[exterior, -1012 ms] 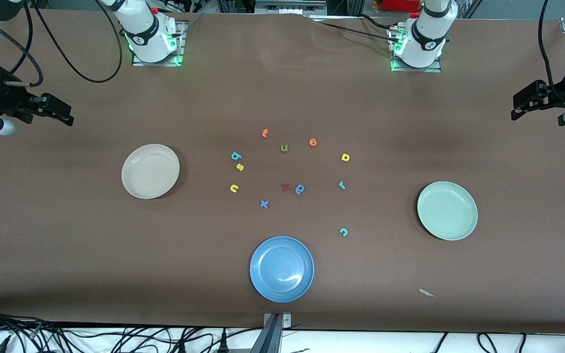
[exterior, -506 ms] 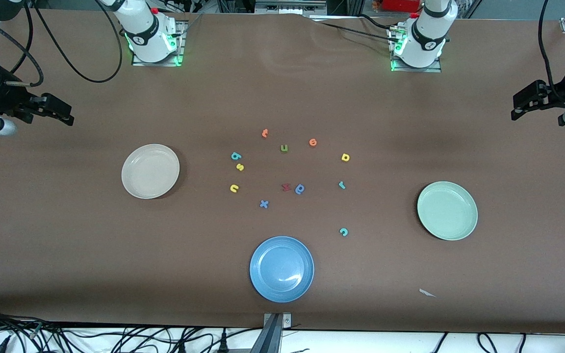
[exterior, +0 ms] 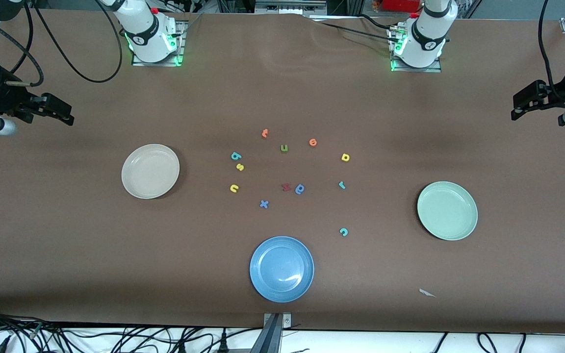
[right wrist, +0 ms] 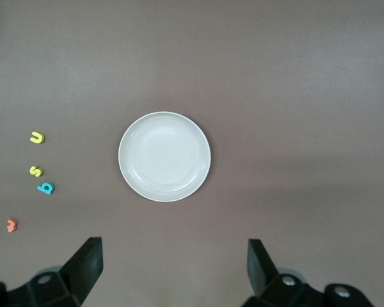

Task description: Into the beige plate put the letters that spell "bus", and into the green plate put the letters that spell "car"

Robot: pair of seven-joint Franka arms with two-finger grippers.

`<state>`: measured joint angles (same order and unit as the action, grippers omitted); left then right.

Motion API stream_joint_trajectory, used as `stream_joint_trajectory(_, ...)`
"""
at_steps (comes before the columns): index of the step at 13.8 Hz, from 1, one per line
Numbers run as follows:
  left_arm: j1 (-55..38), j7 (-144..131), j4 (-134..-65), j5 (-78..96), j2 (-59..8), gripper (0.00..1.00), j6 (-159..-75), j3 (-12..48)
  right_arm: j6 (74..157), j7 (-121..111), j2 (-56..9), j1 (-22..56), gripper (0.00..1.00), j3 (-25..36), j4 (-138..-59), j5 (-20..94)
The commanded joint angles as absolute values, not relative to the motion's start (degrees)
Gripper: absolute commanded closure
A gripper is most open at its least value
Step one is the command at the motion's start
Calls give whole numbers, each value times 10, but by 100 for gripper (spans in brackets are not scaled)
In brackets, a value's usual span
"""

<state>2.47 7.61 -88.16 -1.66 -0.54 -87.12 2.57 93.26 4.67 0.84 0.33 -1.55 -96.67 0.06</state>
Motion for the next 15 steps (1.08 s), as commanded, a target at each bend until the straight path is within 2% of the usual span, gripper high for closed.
stream_joint_trajectory(1, 24, 88, -879, -31, -4, 0, -872, 25, 925, 40, 10, 2, 0, -17, -963, 9)
stream_joint_trajectory(15, 24, 87, -880, -31, -4, 0, -871, 25, 920, 41, 9, 3, 0, -17, -962, 10)
